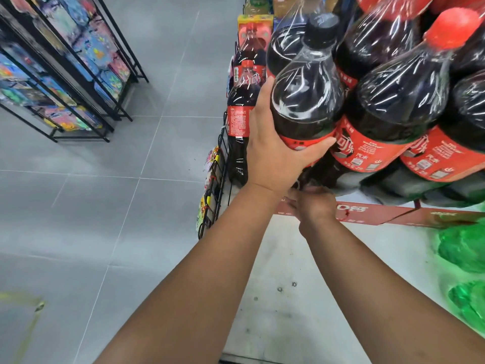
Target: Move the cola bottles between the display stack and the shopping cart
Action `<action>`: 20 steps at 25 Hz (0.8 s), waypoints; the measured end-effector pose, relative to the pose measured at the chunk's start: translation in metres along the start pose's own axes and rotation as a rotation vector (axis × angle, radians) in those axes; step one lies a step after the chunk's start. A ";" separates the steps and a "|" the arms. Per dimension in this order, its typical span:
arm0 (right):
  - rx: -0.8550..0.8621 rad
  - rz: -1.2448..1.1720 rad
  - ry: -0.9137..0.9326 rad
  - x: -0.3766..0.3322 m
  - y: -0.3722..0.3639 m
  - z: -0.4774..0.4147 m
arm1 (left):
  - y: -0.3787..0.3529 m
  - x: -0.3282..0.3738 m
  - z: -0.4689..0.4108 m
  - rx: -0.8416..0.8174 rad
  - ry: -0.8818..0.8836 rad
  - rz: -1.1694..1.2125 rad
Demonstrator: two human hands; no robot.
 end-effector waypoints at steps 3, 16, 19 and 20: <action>0.053 0.052 0.028 -0.001 0.004 0.000 | 0.000 -0.001 -0.001 -0.009 -0.004 0.000; 0.089 0.819 0.390 -0.032 0.033 0.026 | 0.021 0.009 0.031 -0.394 0.127 -0.259; 0.138 1.097 0.521 -0.039 0.058 0.051 | 0.031 0.013 0.058 -0.503 0.224 -0.367; 0.167 1.130 0.564 -0.043 0.069 0.062 | 0.028 0.019 0.067 -0.572 0.244 -0.407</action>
Point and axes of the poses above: each hand's wrist, its own z-axis away from the middle knuckle, its own y-axis out of the back of the hand, x = y × z, the point moved 7 cm from there along -z, towards the middle knuckle, and after that the axes turned 12 degrees about -y, right-handed, at the moved point
